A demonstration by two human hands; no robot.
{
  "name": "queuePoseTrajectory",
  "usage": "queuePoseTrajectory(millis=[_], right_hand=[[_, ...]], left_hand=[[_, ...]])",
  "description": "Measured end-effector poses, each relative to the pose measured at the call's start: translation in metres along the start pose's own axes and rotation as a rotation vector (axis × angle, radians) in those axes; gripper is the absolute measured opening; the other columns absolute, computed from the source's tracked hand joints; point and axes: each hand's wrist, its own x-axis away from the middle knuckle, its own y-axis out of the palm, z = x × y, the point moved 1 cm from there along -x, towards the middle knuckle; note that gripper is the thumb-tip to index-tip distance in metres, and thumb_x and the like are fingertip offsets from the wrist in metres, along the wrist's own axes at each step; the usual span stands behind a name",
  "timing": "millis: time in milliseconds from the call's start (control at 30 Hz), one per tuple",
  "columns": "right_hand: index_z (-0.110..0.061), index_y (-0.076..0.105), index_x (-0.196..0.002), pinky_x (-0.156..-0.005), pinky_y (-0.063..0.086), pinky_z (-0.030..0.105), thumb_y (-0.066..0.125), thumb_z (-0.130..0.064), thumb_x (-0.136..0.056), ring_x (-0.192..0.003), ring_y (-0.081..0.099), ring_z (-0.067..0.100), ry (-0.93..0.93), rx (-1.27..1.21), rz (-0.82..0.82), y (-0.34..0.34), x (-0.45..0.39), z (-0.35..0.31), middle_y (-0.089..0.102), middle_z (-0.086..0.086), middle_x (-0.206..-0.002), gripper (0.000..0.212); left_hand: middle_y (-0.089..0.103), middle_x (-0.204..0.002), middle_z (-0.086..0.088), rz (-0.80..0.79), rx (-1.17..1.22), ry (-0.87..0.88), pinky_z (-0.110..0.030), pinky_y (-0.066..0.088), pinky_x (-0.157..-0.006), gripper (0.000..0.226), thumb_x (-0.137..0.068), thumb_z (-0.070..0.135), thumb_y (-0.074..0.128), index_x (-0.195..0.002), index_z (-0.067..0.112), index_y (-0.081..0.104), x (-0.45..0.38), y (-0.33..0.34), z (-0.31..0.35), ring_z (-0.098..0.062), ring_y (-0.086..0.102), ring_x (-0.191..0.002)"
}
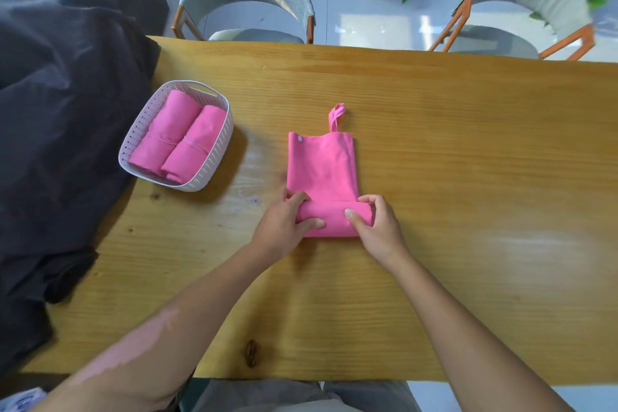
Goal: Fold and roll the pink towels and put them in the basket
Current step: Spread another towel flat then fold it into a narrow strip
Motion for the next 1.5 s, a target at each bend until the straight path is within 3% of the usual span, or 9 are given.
queuePoseTrajectory(millis=[167,333,533,633,800,1067,1167,1300,1500], right_hand=[[-0.023,0.043,-0.142,-0.104,0.031,0.019,0.079,-0.031,-0.084,-0.127,0.042,0.006,-0.036,0.009,-0.074,0.001,0.008,0.005,0.046,-0.007,-0.138,0.069],[-0.021,0.045,-0.142,-0.097,0.038,0.024,0.074,-0.042,-0.086,-0.125,0.051,0.019,0.022,0.115,-0.052,0.005,-0.01,-0.002,0.054,0.004,-0.138,0.066],[-0.025,0.061,-0.115,-0.087,0.05,0.032,0.068,-0.064,-0.08,-0.104,0.063,0.023,0.099,0.195,-0.055,-0.001,-0.043,-0.019,0.067,0.001,-0.11,0.053],[-0.018,0.054,-0.131,-0.093,0.044,0.033,0.065,-0.061,-0.086,-0.114,0.056,0.026,0.045,0.249,0.034,0.002,-0.046,-0.023,0.056,0.009,-0.125,0.064],[-0.019,0.048,-0.139,-0.107,0.041,0.038,0.066,-0.053,-0.088,-0.13,0.041,0.022,-0.413,0.467,0.093,0.001,-0.038,-0.025,0.045,0.003,-0.142,0.064],[-0.025,0.044,-0.147,-0.115,0.034,0.041,0.062,-0.06,-0.088,-0.142,0.033,0.025,-0.324,0.591,-0.125,-0.007,-0.072,-0.032,0.035,0.003,-0.156,0.071],[-0.029,0.043,-0.146,-0.11,0.037,0.04,0.057,-0.064,-0.089,-0.14,0.035,0.022,-0.243,0.579,-0.185,-0.01,-0.089,-0.037,0.038,-0.002,-0.153,0.067],[-0.029,0.051,-0.138,-0.095,0.045,0.037,0.056,-0.068,-0.087,-0.123,0.049,0.019,-0.139,0.474,-0.172,-0.006,-0.107,-0.045,0.041,-0.007,-0.138,0.065],[-0.029,0.054,-0.131,-0.089,0.045,0.036,0.053,-0.071,-0.087,-0.114,0.056,0.025,-0.056,0.415,-0.146,-0.006,-0.127,-0.053,0.047,-0.001,-0.127,0.061]], left_hand=[[0.043,-0.119,0.0,0.191,0.099,-0.11,-0.037,0.05,-0.093,0.067,-0.075,0.052,0.083,-0.124,0.019,0.052,0.006,0.005,0.003,-0.021,0.051,-0.111],[0.055,-0.126,-0.013,0.372,-0.395,0.31,-0.048,0.048,-0.099,0.043,-0.091,0.039,0.068,-0.122,0.011,0.06,0.017,0.012,0.008,-0.033,0.048,-0.119],[0.053,-0.141,-0.014,0.142,-0.562,0.267,-0.046,0.044,-0.111,0.077,-0.075,0.035,0.085,-0.138,0.006,0.054,0.004,0.011,0.002,-0.04,0.042,-0.138],[0.056,-0.137,-0.014,0.12,-0.572,0.27,-0.045,0.046,-0.108,0.068,-0.078,0.028,0.083,-0.135,0.005,0.055,-0.01,0.003,0.005,-0.038,0.047,-0.132],[0.06,-0.13,-0.009,0.028,-0.536,0.233,-0.041,0.05,-0.093,0.059,-0.085,0.035,0.076,-0.133,0.01,0.055,-0.029,-0.009,0.008,-0.032,0.05,-0.125],[0.051,-0.138,-0.013,-0.256,-0.507,0.134,-0.043,0.037,-0.104,0.062,-0.098,0.046,0.057,-0.15,0.017,0.04,-0.077,-0.038,0.02,-0.035,0.04,-0.131],[0.043,-0.144,-0.009,-0.193,-0.579,0.162,-0.045,0.04,-0.102,0.059,-0.099,0.046,0.055,-0.15,0.021,0.041,-0.084,-0.046,0.028,-0.034,0.037,-0.134],[0.055,-0.13,-0.011,0.124,-0.693,0.416,-0.044,0.043,-0.097,0.044,-0.093,0.02,0.053,-0.136,0.012,0.054,-0.071,-0.037,0.032,-0.036,0.052,-0.118],[0.037,-0.157,-0.017,0.116,-0.759,0.36,-0.052,0.021,-0.123,0.088,-0.084,0.035,0.068,-0.156,0.004,0.028,-0.078,-0.013,0.025,-0.041,0.027,-0.148]])
